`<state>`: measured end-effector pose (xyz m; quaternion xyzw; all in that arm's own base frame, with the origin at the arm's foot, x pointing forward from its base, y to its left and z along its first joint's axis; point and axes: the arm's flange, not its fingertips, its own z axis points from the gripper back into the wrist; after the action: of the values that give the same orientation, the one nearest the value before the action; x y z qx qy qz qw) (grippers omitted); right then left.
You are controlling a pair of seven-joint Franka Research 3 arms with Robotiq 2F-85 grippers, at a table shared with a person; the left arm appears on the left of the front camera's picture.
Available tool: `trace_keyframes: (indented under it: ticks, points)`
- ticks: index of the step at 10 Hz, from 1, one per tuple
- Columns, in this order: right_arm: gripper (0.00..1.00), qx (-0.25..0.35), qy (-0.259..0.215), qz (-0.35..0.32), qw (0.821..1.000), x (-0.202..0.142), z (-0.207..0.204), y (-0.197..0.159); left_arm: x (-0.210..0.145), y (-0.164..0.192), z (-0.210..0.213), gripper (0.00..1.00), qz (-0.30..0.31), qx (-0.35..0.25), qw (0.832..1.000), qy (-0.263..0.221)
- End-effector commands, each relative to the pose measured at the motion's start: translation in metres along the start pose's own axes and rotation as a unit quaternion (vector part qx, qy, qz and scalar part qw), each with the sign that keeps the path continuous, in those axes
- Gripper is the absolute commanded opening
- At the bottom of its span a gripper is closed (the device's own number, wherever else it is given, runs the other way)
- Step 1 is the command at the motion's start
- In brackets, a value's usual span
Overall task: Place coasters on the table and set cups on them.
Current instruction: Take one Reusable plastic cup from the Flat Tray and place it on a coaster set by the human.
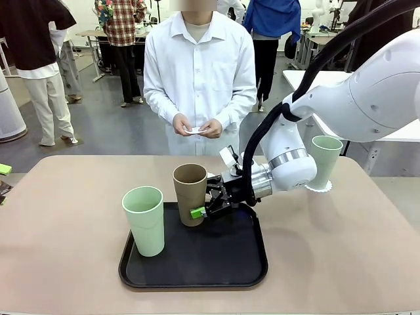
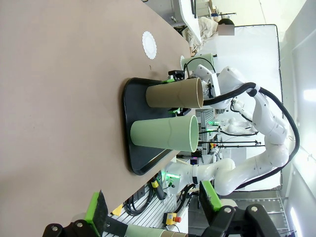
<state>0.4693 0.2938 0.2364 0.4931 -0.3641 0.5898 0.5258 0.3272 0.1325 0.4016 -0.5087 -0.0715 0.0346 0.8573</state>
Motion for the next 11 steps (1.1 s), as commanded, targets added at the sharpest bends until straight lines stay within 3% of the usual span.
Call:
trace_keyframes:
  ticks: [1,4,5,6,7,8,9,10,11]
  points:
    - [1.0,0.008,0.017,0.01,1.0,-0.003,-0.008,-0.008,0.0,-0.001,0.001,1.0,0.0,-0.006,1.0,-0.004]
    - [1.0,0.016,0.009,0.021,1.0,-0.002,-0.013,-0.011,0.0,-0.001,0.001,1.0,0.0,-0.006,1.0,-0.004]
    - [0.5,0.022,0.004,0.022,1.0,-0.003,-0.013,-0.011,0.0,-0.001,0.001,1.0,0.0,-0.006,1.0,-0.004]
    - [0.4,0.024,0.0,0.021,0.999,-0.003,-0.013,-0.011,0.0,-0.001,0.001,1.0,0.0,-0.006,1.0,-0.004]
    - [0.4,0.023,-0.002,0.021,1.0,-0.003,-0.012,-0.01,0.0,-0.001,0.001,1.0,0.0,-0.006,1.0,-0.004]
    - [0.0,0.022,-0.004,0.02,1.0,-0.003,-0.011,-0.009,0.0,-0.001,0.001,1.0,0.0,-0.006,1.0,-0.004]
    - [0.24,0.017,-0.011,0.016,1.0,0.003,-0.008,-0.002,0.0,-0.001,0.001,1.0,0.0,-0.006,1.0,-0.004]
    - [0.0,0.015,-0.026,0.017,0.999,0.017,-0.002,0.007,0.0,-0.001,0.001,1.0,0.0,-0.006,1.0,-0.004]
    - [0.0,0.006,-0.043,0.01,0.999,0.042,0.01,0.021,0.0,-0.001,0.001,1.0,0.0,-0.006,1.0,-0.004]
